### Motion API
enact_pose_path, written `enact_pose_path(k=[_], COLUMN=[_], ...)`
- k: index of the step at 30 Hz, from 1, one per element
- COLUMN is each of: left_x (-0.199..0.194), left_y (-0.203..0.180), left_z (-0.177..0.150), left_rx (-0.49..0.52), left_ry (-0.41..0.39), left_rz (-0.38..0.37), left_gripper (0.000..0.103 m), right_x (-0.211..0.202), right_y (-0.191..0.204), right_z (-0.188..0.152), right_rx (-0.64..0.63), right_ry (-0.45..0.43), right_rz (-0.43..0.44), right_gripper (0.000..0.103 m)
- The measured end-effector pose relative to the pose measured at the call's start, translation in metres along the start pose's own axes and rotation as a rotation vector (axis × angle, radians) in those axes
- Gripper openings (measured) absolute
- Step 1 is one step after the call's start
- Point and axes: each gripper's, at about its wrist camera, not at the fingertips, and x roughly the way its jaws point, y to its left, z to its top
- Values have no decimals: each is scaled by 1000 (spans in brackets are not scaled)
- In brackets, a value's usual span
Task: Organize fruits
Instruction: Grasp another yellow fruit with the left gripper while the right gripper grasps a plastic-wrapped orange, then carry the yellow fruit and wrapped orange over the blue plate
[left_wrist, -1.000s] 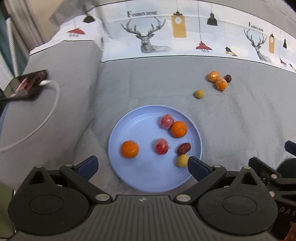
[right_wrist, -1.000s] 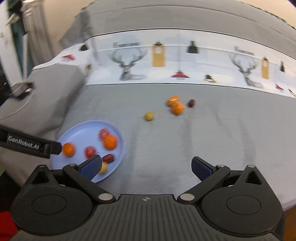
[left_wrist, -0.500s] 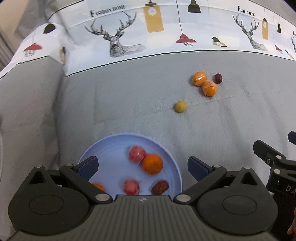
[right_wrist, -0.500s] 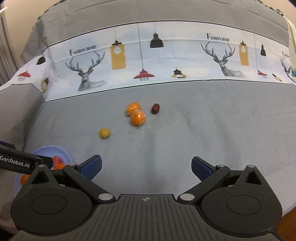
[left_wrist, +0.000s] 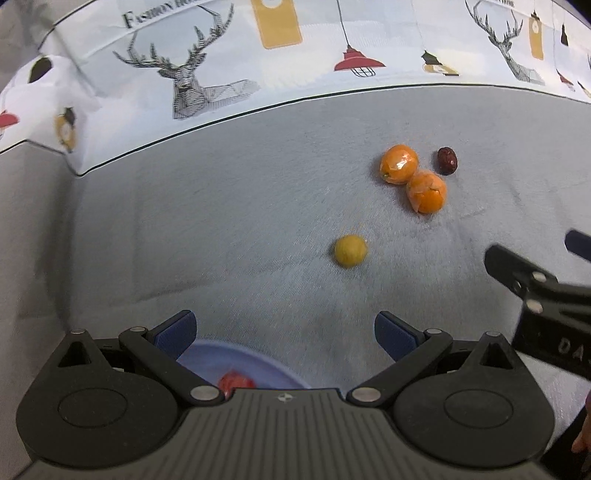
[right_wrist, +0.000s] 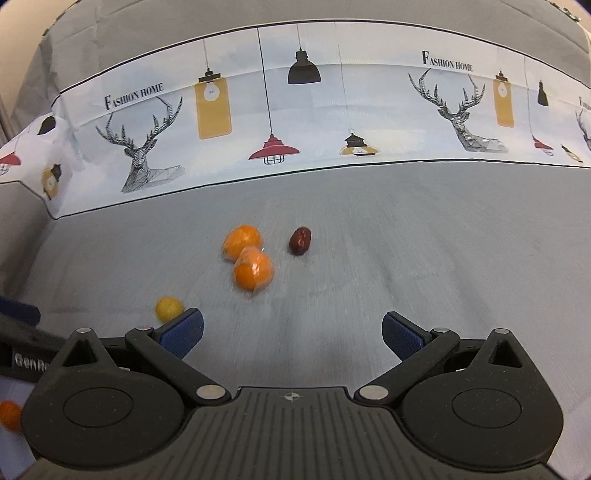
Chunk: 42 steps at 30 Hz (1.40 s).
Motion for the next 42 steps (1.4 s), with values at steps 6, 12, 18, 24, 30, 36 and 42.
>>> enact_pose_path(k=[6, 12, 18, 24, 30, 36, 42], left_x=[25, 54, 65, 48, 16, -43, -117], left_y=[-11, -24, -25, -29, -11, 16, 30], left_z=[15, 21, 23, 13, 0, -18, -58], left_rx=[66, 170, 203, 267, 175, 49, -17], left_ry=[0, -9, -91, -141, -137, -92, -139], left_rz=[-23, -11, -53, -135, -122, -104, -72], left_gripper=[103, 103, 95, 27, 27, 27, 27], right_x=[41, 83, 111, 95, 68, -4, -87], right_y=[5, 12, 21, 20, -5, -5, 12], right_z=[14, 23, 12, 8, 14, 3, -19], right_rx=[-33, -49, -129, -195, -45, -52, -73], right_ry=[27, 54, 35, -40, -6, -41, -58], right_rz=[28, 19, -56, -5, -8, 27, 110], right_gripper=[102, 102, 102, 37, 37, 38, 38])
